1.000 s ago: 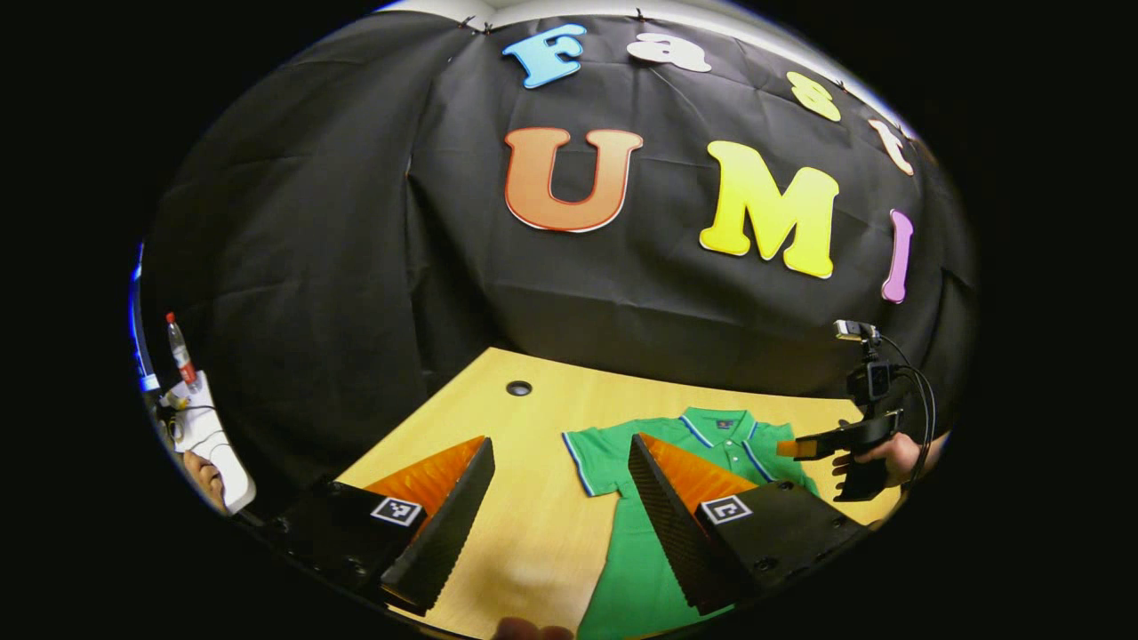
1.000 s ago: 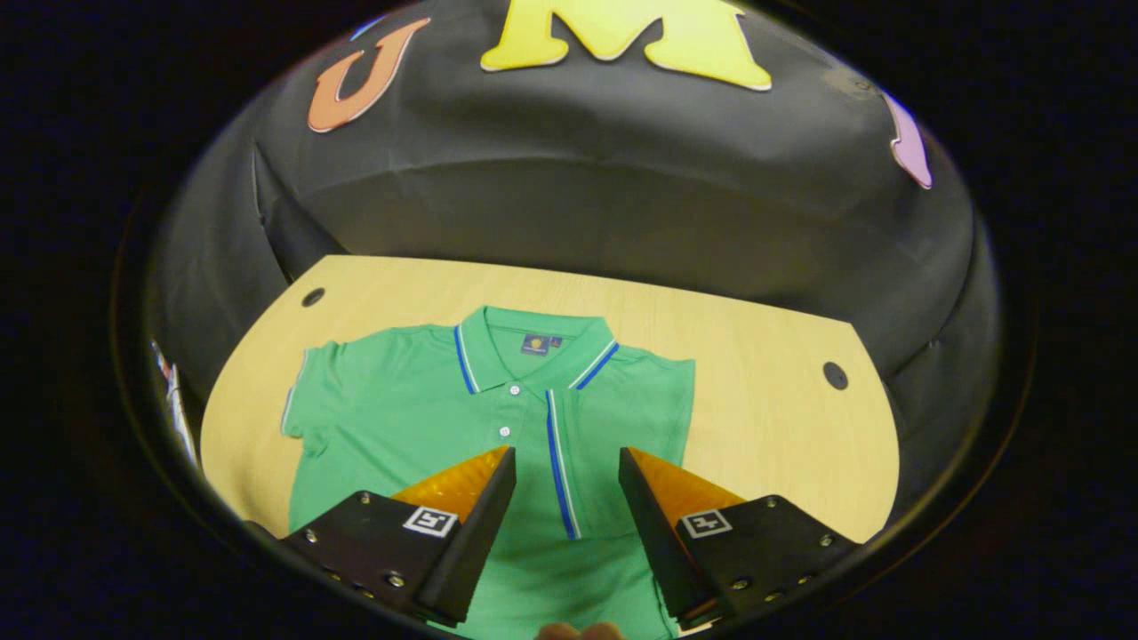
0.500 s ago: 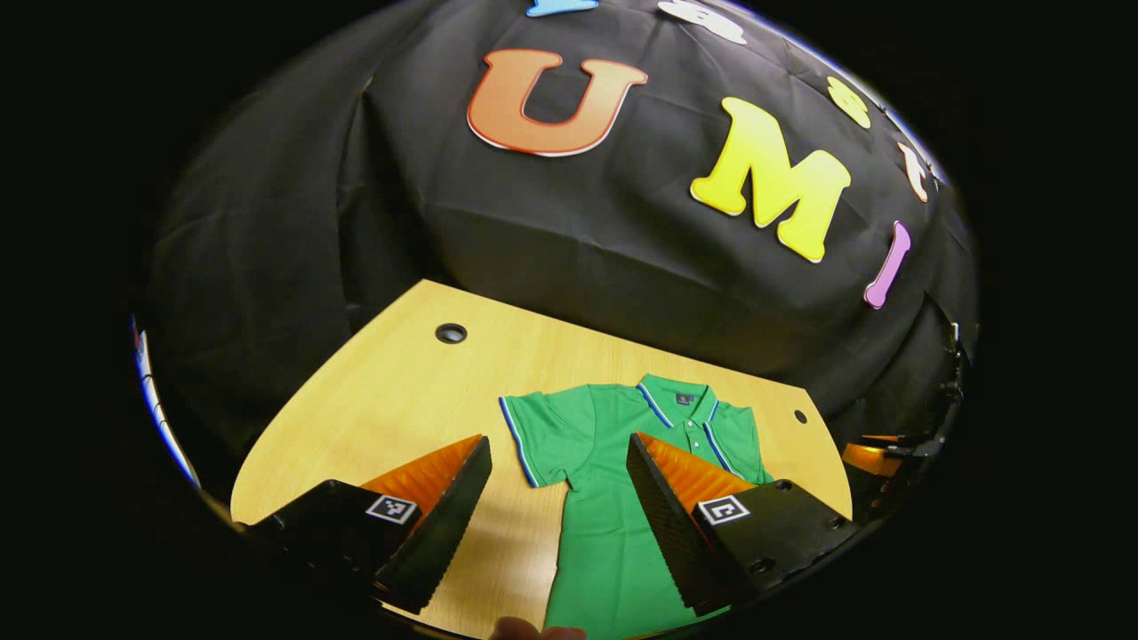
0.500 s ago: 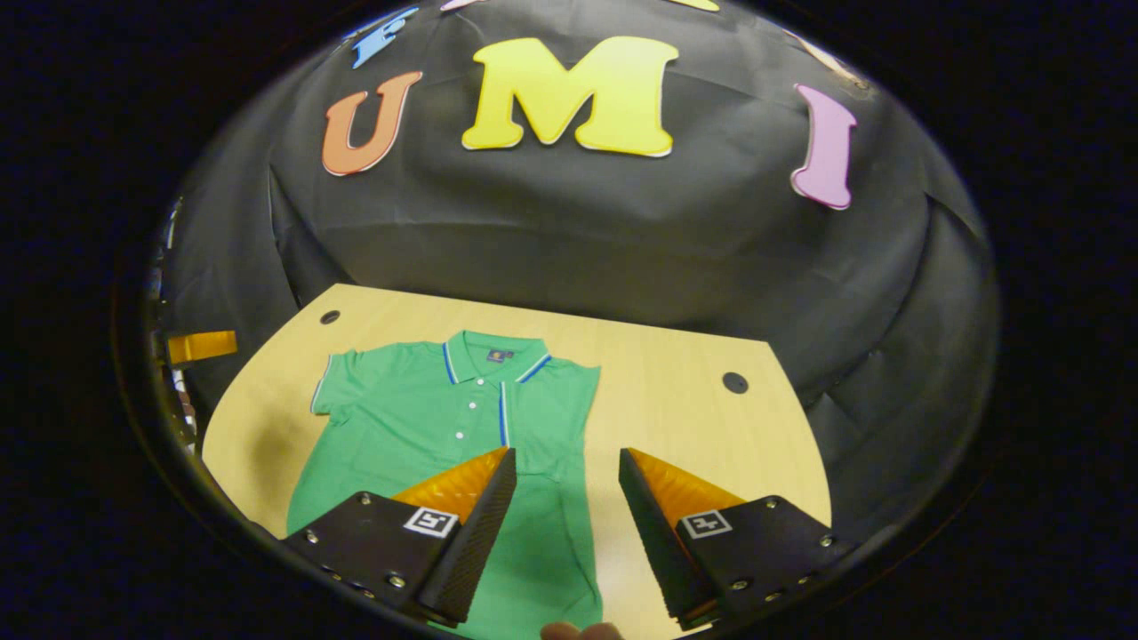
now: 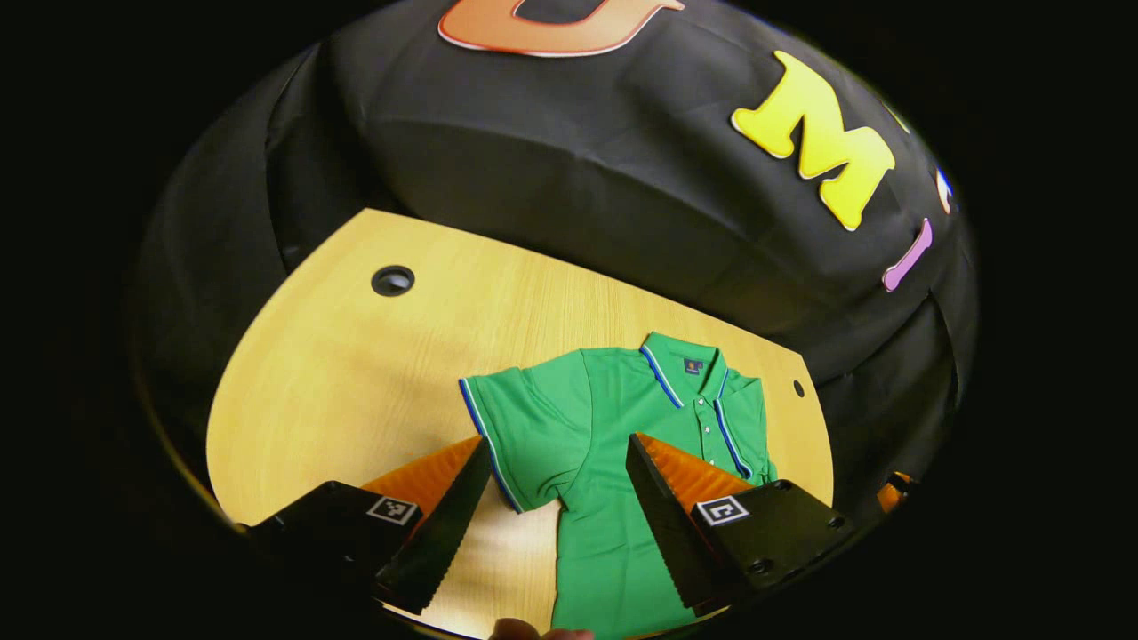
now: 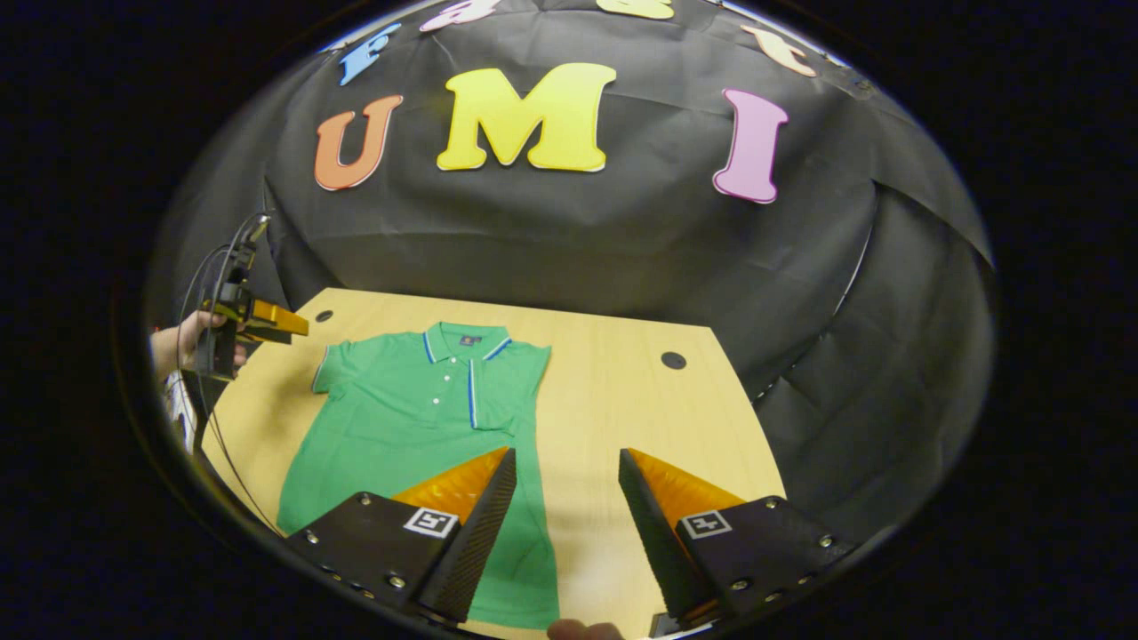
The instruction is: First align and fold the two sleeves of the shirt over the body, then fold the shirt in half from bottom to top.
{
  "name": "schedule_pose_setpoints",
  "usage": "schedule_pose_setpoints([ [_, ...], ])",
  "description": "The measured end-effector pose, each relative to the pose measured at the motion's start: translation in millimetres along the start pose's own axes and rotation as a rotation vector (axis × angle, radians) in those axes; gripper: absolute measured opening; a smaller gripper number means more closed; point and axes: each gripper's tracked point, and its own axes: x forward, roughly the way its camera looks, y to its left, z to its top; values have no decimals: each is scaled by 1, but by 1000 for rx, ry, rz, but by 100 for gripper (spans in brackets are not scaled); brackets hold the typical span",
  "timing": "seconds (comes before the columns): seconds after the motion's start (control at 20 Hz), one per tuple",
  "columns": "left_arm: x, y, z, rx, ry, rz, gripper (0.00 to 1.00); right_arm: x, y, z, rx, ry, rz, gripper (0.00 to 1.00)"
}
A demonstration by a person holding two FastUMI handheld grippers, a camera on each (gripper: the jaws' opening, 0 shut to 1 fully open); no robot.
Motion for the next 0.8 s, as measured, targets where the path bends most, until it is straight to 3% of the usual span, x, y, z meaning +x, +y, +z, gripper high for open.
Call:
schedule_pose_setpoints([
  [0.15, 25, 7, -5, -123, 86, -24, 97, -7, -4, -8, 14, 11, -2, 76],
  [0.25, 38, 25, -6, -161, 132, 8, 96, -10, -8, -9, 26, 12, -7, 77],
  [0.4, 51, 37, -10, -149, 209, 41, 96, -10, -14, -13, 49, 19, -18, 76],
  [0.8, 72, 45, -19, -156, 284, 85, 92, 1, -31, -21, 113, 46, -40, 76],
])
